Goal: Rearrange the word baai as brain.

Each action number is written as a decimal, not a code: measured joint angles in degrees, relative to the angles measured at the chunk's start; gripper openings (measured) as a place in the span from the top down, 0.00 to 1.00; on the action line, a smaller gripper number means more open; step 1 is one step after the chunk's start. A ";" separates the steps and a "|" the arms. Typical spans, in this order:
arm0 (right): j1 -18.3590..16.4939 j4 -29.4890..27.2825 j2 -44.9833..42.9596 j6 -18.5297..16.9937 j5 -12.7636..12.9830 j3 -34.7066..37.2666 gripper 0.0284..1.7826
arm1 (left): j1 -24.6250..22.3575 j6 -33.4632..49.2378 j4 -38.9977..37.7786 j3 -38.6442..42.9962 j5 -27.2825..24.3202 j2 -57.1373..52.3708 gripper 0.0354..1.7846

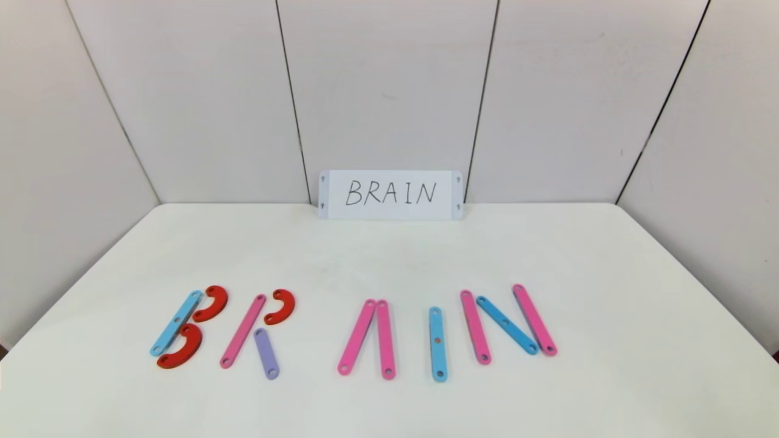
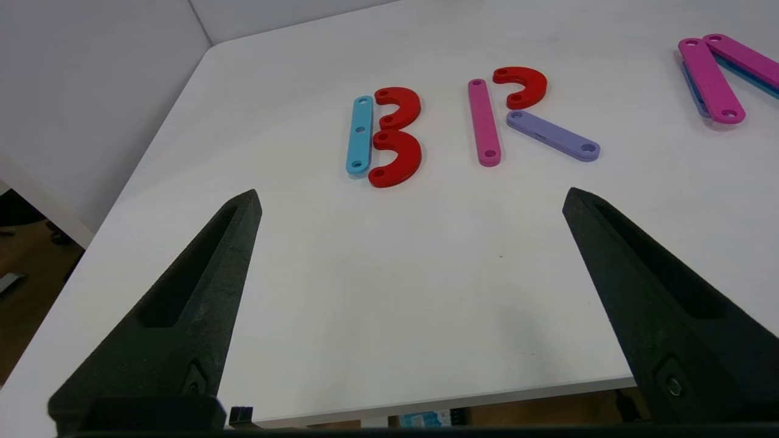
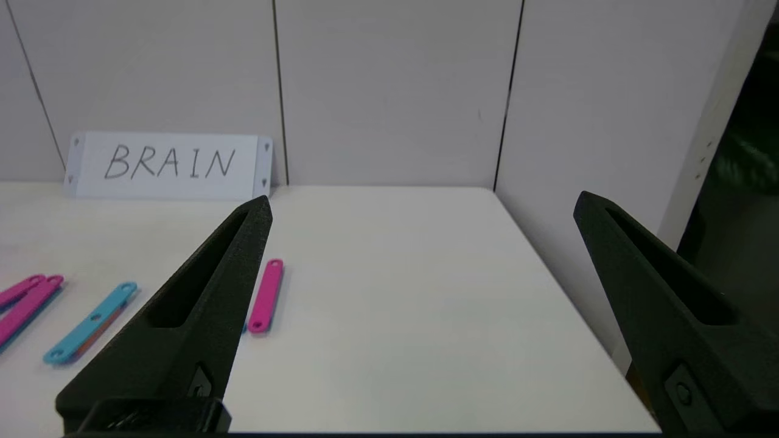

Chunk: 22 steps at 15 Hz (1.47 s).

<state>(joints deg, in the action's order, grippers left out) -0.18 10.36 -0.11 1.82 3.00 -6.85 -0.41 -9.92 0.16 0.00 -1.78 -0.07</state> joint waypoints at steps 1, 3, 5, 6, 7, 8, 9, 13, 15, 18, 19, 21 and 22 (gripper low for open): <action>0.00 -0.34 0.11 0.94 -0.48 -2.29 0.02 | 0.00 -0.07 0.02 0.00 0.00 0.00 0.03; 0.00 -0.15 1.37 1.60 -0.68 -4.52 0.02 | 0.00 0.04 0.06 0.00 0.02 0.00 0.03; -0.02 -0.33 2.17 4.18 4.24 -4.86 0.02 | 0.00 0.15 0.11 0.00 0.00 0.00 0.03; -0.04 -0.55 1.84 6.01 6.23 -3.86 0.02 | 0.00 0.15 0.11 0.00 0.02 0.00 0.03; -0.02 -0.30 1.18 8.27 7.52 -1.85 0.02 | 0.00 0.12 0.11 0.00 0.02 0.00 0.03; -0.02 0.27 0.77 9.97 8.02 0.07 0.02 | 0.00 -0.02 0.06 0.00 0.05 0.00 0.03; 0.02 1.35 0.49 10.83 7.96 1.38 0.02 | 0.00 -0.16 -0.02 0.00 -0.06 0.00 0.03; 0.02 1.87 0.16 10.25 5.97 3.77 0.02 | 0.00 1.27 0.13 0.00 -0.22 0.00 0.03; 0.00 2.72 0.13 9.45 5.53 4.05 0.02 | 0.00 2.44 0.17 0.00 -0.22 0.00 0.03; 0.02 3.30 0.11 8.98 4.05 4.46 0.02 | 0.00 2.76 0.17 0.00 -0.23 0.00 0.03; 0.00 3.36 0.11 8.85 4.07 4.96 0.02 | 0.00 2.76 0.17 0.00 -0.23 0.00 0.03; -0.02 4.44 0.11 7.46 4.07 6.30 0.02 | 0.00 2.76 0.20 0.00 -0.23 0.00 0.03; -0.02 5.29 0.11 5.89 3.94 6.61 0.02 | 0.00 2.73 0.20 0.00 -0.23 0.00 0.03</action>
<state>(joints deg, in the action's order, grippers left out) -0.21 15.65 0.00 7.70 6.94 -0.24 -0.41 -7.19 0.35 0.00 -2.01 -0.07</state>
